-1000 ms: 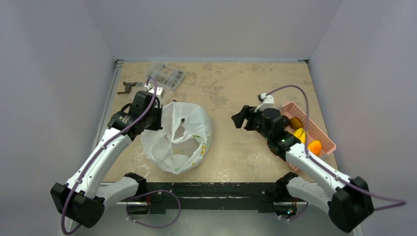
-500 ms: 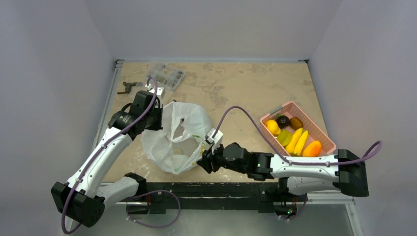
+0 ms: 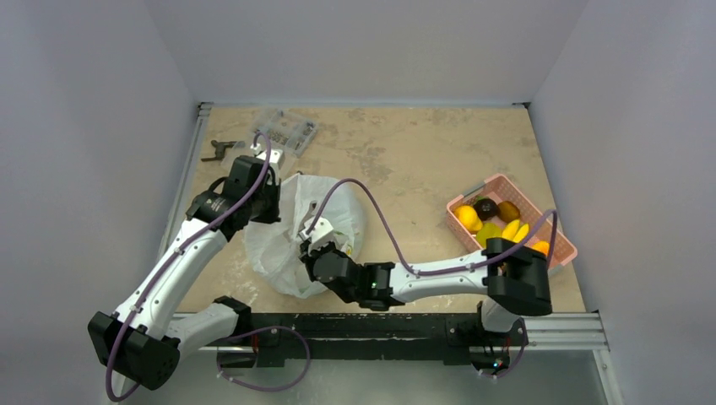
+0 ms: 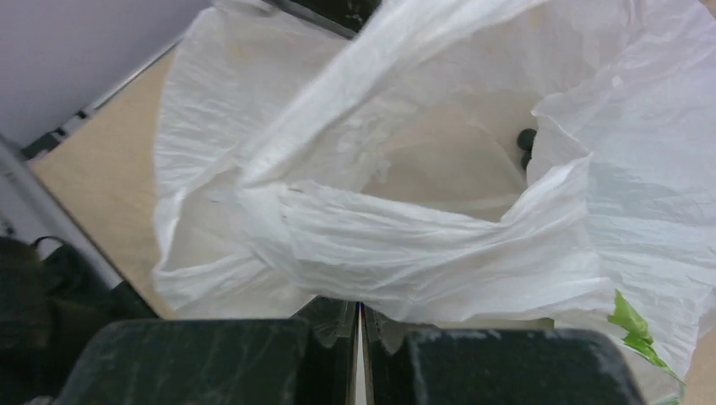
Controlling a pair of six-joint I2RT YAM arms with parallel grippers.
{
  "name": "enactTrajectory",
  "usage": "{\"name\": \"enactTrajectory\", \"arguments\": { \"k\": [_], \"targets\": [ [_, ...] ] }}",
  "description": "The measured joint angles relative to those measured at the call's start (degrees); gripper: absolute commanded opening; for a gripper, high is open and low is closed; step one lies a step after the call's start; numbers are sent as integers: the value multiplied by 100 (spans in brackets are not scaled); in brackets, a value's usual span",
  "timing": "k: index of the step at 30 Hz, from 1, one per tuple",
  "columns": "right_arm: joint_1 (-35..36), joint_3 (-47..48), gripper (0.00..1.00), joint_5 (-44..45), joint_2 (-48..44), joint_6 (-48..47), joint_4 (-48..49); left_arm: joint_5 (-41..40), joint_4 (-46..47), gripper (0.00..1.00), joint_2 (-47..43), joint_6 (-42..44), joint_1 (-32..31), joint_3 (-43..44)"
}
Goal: Take the fake fruits out of the plastic bag
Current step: Take out the fake fruit from the plastic bag.
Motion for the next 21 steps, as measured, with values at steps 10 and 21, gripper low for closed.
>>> {"name": "enactTrajectory", "arguments": {
  "k": [10,21],
  "targets": [
    [-518,284,1,680,1303,437,22,240,118,0,0,63,-11,-63],
    [-1379,-1167,8,1134,188,2282,-306,411,190,0,52,149,-162,-107]
  ]
}}
